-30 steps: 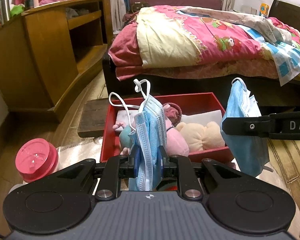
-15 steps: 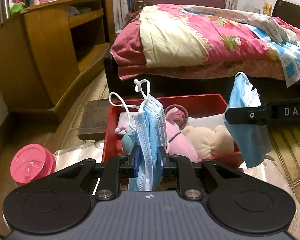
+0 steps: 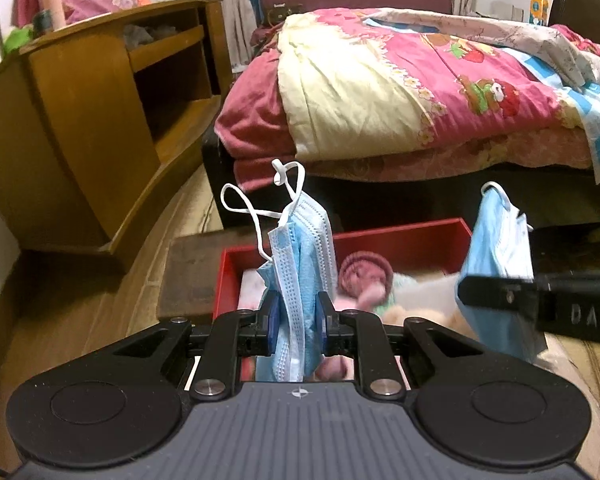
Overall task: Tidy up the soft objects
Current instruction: 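Open both tools to drop the blue masks into the red box, then grasp the rainbow-striped sock with the left tool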
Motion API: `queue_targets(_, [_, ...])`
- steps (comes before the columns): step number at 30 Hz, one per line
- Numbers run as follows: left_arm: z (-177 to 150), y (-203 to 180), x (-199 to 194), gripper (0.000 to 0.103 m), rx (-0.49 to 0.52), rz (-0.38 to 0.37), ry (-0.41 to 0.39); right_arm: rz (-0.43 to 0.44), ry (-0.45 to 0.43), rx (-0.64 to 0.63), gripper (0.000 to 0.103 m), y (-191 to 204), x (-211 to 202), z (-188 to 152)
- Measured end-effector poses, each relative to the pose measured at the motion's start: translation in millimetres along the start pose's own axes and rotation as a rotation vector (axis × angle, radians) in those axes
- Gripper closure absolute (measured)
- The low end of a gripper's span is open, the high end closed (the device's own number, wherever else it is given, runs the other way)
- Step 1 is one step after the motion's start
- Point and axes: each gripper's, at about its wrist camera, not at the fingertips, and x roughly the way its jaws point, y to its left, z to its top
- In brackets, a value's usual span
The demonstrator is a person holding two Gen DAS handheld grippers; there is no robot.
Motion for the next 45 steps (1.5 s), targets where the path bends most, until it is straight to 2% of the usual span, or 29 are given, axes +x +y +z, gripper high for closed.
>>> queue_targets(4, [17.4,-3.1,24.0,0.086,0.023,0.010,0.022,-0.008,0.005,0.014,0.103,-9.5,12.7,5.4])
queue_targets(10, [36.4,-18.8,48.9,0.082,0.121,0.021,0.066,0.010,0.025,0.041,0.103,-19.1,34.4,7.7])
queue_targets(12, [38.2,-21.2,52.8,0.075,0.127,0.020,0.067,0.006,0.042,0.044,0.103,-21.1,40.5,6.6])
queue_targets(13, [38.2,-22.9,54.1,0.066,0.134,0.014,0.068,0.002,0.041,0.045,0.103,-21.9,41.8,5.6])
queue_targets(14, [37.9,-24.7,54.9,0.049,0.136,0.014,0.066,0.002,0.040,0.041,0.103,-22.4,42.3,5.1])
queue_targets(16, [37.1,-27.0,53.5,0.034,0.137,0.025,0.050,-0.008,0.033,0.037,0.094,-23.6,42.1,5.6])
queue_targets(17, [37.5,-27.5,52.4,0.033,0.138,0.032,0.042,-0.016,0.024,0.040,0.091,-24.5,40.5,6.0])
queue_targets(26, [30.1,-12.5,17.1,0.030,0.058,-0.009,0.040,-0.026,-0.004,0.061,0.091,-22.3,18.6,10.6])
queue_targets(33, [6.2,-17.3,-16.0,0.030,0.072,-0.030,0.039,-0.016,-0.013,0.060,0.086,-5.6,-11.2,3.7])
queue_targets(41, [-25.7,-14.8,-50.1,0.028,0.039,-0.052,0.024,-0.013,-0.002,0.051,0.085,8.1,-47.0,-22.9])
queue_targets(45, [-47.8,-11.1,-62.2,0.026,0.012,-0.065,0.030,-0.016,0.019,0.047,0.081,13.0,-58.5,-38.6])
